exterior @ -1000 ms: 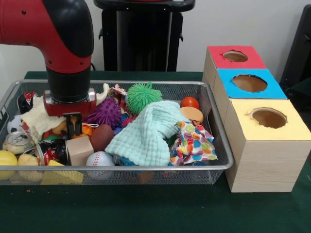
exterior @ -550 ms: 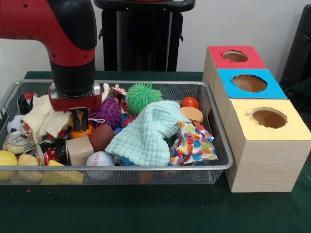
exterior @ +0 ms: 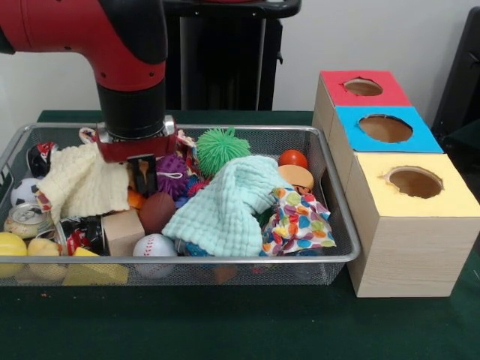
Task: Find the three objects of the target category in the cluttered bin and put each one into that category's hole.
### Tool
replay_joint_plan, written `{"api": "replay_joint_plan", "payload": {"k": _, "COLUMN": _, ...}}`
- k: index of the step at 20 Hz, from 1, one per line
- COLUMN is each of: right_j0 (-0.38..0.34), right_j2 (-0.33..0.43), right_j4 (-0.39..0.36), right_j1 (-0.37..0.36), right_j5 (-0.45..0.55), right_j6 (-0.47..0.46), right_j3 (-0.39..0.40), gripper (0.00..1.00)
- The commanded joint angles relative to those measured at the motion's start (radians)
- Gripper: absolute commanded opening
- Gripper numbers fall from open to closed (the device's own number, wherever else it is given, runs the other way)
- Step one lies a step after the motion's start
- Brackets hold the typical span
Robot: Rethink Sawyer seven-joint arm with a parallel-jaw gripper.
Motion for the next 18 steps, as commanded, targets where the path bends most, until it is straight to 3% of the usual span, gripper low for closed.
{"api": "replay_joint_plan", "payload": {"k": 1, "right_j0": -0.003, "right_j2": 0.079, "right_j4": 0.047, "right_j1": -0.015, "right_j5": 0.045, "right_j6": -0.172, "right_j3": 0.074, "gripper": 0.0}}
{"api": "replay_joint_plan", "payload": {"k": 11, "right_j0": 0.035, "right_j2": 0.096, "right_j4": 0.149, "right_j1": -0.076, "right_j5": 0.113, "right_j6": -0.115, "right_j3": 0.106, "gripper": 0.0}}
{"api": "replay_joint_plan", "payload": {"k": 18, "right_j0": 0.0, "right_j2": 0.137, "right_j4": 0.237, "right_j1": -0.099, "right_j5": 0.109, "right_j6": -0.121, "right_j3": 0.178, "gripper": 0.0}}
